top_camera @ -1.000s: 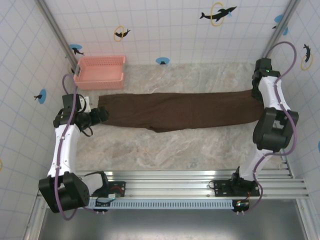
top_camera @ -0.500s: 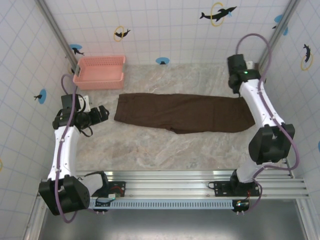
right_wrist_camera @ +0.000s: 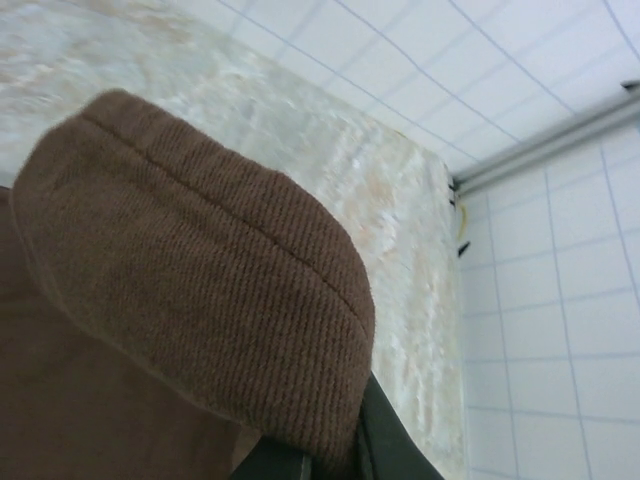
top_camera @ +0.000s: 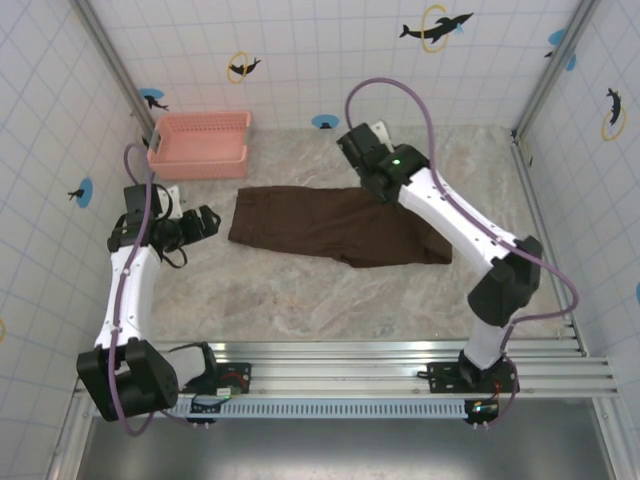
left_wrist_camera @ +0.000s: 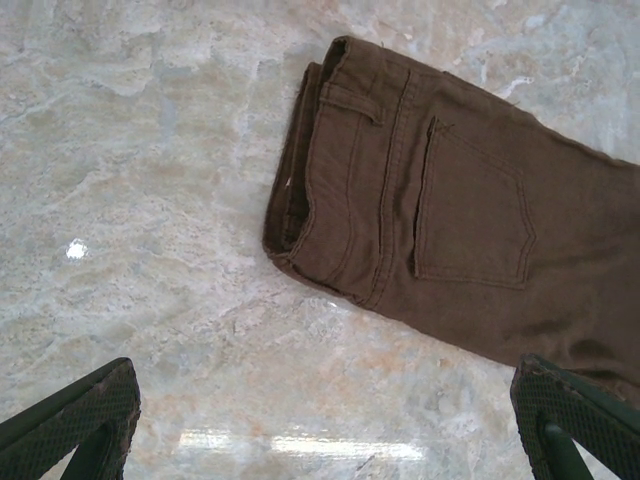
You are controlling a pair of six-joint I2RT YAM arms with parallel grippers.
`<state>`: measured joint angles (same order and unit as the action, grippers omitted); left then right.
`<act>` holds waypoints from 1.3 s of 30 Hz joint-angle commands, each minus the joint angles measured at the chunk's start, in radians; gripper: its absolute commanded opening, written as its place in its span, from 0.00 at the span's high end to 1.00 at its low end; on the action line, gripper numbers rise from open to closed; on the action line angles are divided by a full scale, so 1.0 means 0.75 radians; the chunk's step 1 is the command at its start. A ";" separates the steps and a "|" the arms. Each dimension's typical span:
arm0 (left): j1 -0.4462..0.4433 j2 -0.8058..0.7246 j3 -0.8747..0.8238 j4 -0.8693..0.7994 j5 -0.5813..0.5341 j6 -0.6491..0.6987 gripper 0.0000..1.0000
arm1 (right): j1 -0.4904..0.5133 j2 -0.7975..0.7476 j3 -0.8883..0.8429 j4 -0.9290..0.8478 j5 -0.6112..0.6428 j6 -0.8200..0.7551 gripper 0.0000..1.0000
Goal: Roll up the long pants
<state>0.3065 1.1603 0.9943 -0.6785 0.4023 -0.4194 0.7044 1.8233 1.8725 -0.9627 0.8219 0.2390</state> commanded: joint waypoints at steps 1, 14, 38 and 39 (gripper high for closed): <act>-0.006 0.011 0.051 0.035 0.035 -0.006 0.03 | 0.071 0.155 0.197 -0.050 0.046 0.013 1.00; -0.006 0.025 0.054 0.052 0.044 0.005 0.03 | 0.188 0.596 0.843 -0.230 -0.041 -0.019 1.00; -0.006 0.034 -0.002 0.101 0.046 -0.014 0.03 | 0.246 0.647 0.859 -0.159 -0.206 -0.050 1.00; -0.006 0.031 -0.005 0.101 0.046 -0.014 0.03 | 0.245 0.648 0.859 -0.150 -0.216 -0.056 1.00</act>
<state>0.3065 1.1851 1.0016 -0.6140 0.4221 -0.4198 0.8806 2.3337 2.4828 -1.1149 0.6598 0.2081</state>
